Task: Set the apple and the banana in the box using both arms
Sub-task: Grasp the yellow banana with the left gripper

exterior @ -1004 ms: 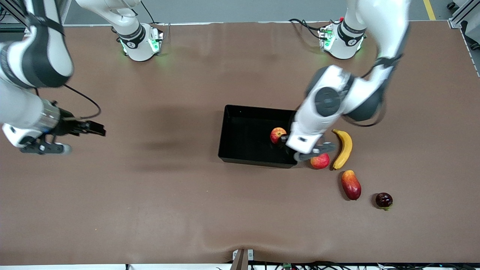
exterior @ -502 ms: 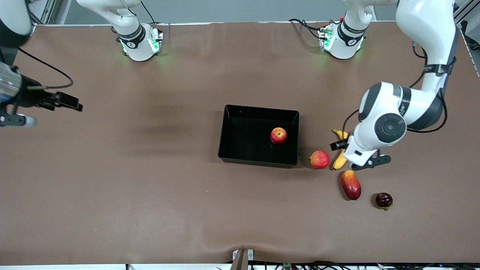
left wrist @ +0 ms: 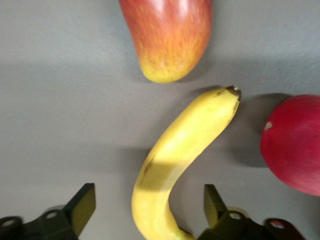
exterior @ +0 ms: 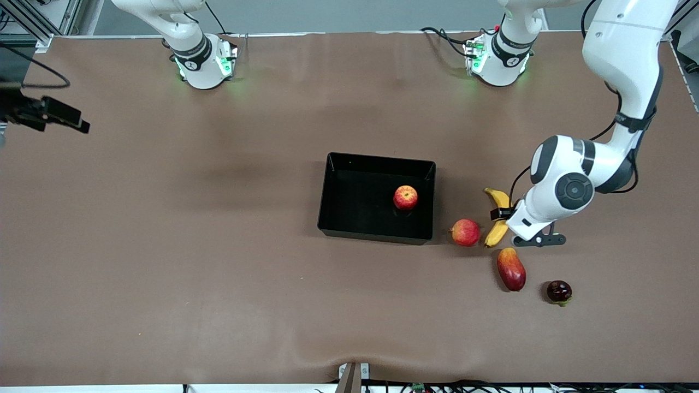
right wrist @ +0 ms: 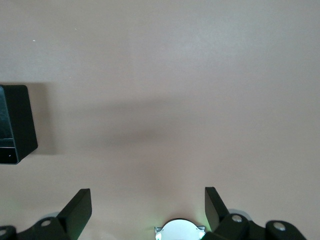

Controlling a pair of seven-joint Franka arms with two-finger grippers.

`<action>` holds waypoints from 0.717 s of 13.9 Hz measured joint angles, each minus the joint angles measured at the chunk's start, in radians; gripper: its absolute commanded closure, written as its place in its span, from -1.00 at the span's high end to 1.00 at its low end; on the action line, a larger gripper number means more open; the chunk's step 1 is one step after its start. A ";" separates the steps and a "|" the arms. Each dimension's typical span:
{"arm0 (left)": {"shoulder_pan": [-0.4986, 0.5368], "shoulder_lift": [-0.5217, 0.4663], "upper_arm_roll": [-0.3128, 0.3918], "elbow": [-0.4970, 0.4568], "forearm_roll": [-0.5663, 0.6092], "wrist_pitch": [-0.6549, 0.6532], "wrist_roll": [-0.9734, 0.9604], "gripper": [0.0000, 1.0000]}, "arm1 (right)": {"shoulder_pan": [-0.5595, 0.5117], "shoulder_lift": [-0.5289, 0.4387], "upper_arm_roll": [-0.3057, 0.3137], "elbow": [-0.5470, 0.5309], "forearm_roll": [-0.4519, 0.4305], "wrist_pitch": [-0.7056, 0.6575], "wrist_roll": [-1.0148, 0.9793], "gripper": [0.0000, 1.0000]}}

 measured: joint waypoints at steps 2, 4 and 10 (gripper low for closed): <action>0.000 0.032 -0.003 -0.005 0.005 0.017 0.000 0.48 | 0.000 -0.026 0.008 0.000 -0.001 -0.020 0.000 1.00; 0.000 0.056 -0.002 -0.011 0.006 0.040 0.000 -0.25 | 0.000 -0.035 0.019 0.001 -0.004 -0.038 0.000 1.00; 0.001 0.053 -0.007 -0.031 0.033 0.039 0.001 -1.00 | 0.001 -0.040 0.063 0.001 -0.047 -0.022 -0.005 1.00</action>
